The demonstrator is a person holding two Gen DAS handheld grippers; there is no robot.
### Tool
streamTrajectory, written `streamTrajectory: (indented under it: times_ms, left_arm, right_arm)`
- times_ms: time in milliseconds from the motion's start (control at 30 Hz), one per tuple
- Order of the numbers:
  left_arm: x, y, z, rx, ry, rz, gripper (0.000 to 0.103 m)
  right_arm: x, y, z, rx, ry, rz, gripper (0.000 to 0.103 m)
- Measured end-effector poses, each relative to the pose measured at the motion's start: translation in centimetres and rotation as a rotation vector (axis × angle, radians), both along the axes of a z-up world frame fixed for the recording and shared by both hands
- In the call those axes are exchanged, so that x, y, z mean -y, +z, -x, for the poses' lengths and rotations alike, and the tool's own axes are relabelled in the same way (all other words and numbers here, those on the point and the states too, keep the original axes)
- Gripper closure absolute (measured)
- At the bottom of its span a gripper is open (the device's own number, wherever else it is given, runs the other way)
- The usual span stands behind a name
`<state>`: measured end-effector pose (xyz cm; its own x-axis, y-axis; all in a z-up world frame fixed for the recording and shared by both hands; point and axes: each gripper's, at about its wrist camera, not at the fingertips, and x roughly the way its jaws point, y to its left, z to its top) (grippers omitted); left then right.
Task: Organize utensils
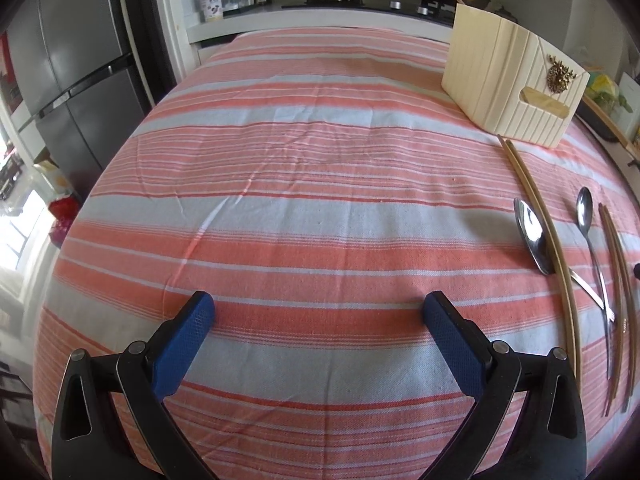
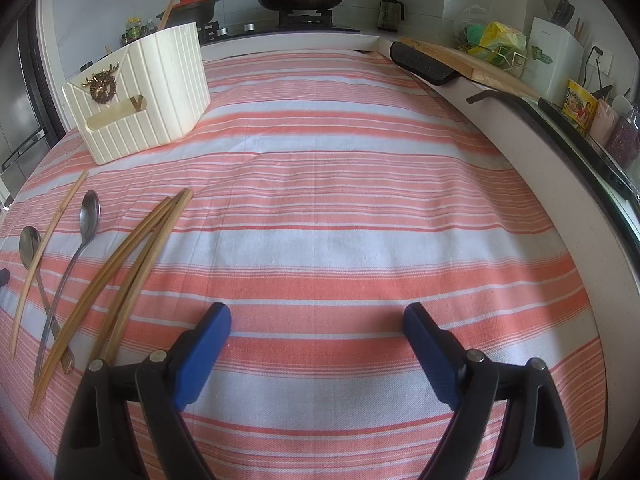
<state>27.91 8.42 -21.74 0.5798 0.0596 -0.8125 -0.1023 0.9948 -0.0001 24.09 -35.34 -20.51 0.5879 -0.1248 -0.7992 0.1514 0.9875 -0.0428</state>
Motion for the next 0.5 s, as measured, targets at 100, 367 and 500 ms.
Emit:
streamTrajectory:
  times_ms: [100,367,500]
  left_arm:
    - [0.06,0.0,-0.06,0.0,0.007,0.0,0.0]
    - [0.19,-0.02,-0.15,0.0,0.01,0.001,0.0]
    - [0.11,-0.04,-0.1,0.002,0.009,0.005,0.0]
  right_arm:
    - [0.0,0.0,0.0,0.0,0.0,0.0,0.013]
    - [0.05,-0.01,0.0,0.0,0.0,0.0,0.013]
    - [0.04,-0.01,-0.01,0.0,0.0,0.0,0.013]
